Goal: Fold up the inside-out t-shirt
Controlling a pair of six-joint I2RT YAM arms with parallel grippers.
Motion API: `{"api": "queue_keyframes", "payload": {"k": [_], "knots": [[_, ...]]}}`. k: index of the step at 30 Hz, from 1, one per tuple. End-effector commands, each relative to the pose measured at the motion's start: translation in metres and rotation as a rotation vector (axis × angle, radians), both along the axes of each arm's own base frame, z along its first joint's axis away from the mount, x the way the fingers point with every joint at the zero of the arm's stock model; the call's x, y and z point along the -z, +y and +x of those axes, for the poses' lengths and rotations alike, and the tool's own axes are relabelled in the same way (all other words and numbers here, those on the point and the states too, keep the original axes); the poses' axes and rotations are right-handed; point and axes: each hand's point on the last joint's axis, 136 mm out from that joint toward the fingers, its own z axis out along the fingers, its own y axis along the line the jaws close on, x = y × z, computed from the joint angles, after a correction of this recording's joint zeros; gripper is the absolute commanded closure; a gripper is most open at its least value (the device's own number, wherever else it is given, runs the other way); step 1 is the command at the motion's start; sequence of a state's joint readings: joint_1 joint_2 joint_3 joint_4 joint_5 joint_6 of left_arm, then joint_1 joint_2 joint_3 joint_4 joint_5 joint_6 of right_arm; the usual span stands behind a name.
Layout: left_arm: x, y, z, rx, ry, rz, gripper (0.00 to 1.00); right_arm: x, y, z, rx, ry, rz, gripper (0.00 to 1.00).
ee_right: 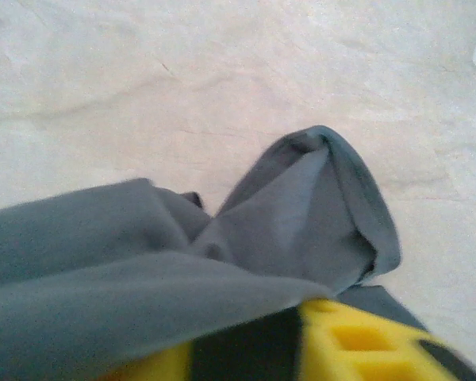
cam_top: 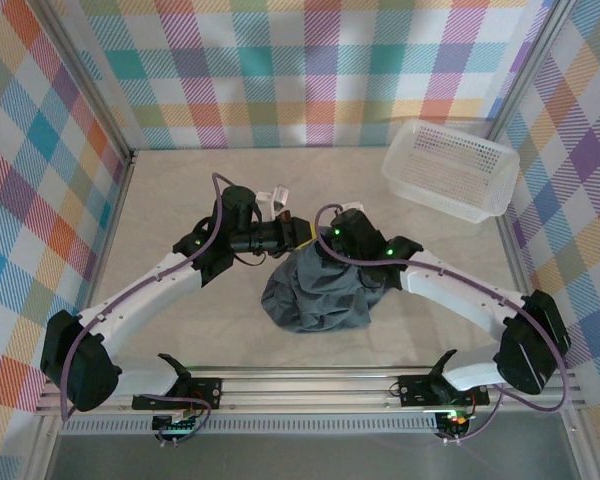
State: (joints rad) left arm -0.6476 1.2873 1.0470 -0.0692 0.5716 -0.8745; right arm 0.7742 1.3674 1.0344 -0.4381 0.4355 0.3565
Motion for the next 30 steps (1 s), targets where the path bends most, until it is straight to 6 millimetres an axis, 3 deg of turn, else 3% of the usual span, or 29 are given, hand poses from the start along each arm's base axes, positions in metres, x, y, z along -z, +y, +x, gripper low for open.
{"api": "queue_keyframes", "payload": {"k": [1,4,7,10,16,21,23,25,27,30], "knots": [[-0.015,0.008,-0.003,-0.006,-0.066,0.032,1.00,-0.013,0.013,-0.015,-0.113,0.077,0.103,0.88],[0.004,0.019,0.012,-0.038,-0.042,0.087,1.00,-0.047,0.048,-0.046,-0.305,0.165,0.391,0.99],[0.020,0.025,0.030,-0.034,-0.057,0.128,1.00,-0.086,0.061,-0.071,-0.421,0.205,0.650,1.00],[0.033,0.024,0.042,-0.006,-0.083,0.196,1.00,-0.114,0.059,-0.078,-0.477,0.210,0.850,1.00],[0.064,0.048,0.071,-0.096,-0.060,0.269,1.00,-0.136,0.036,-0.070,-0.458,0.199,1.078,1.00],[0.078,0.049,0.066,-0.044,-0.034,0.226,0.91,-0.127,0.025,-0.063,-0.427,0.210,1.130,1.00],[0.076,0.047,0.060,-0.016,-0.050,0.206,0.92,-0.121,0.022,-0.060,-0.408,0.219,1.137,1.00],[0.072,0.049,0.055,-0.007,-0.065,0.204,1.00,-0.113,0.019,-0.058,-0.391,0.226,1.134,1.00],[0.071,0.050,0.052,-0.006,-0.070,0.209,1.00,-0.094,0.013,-0.056,-0.337,0.248,1.087,1.00],[0.067,0.042,0.046,0.007,-0.054,0.156,1.00,-0.052,-0.011,-0.055,-0.149,0.282,0.899,0.84]]}}
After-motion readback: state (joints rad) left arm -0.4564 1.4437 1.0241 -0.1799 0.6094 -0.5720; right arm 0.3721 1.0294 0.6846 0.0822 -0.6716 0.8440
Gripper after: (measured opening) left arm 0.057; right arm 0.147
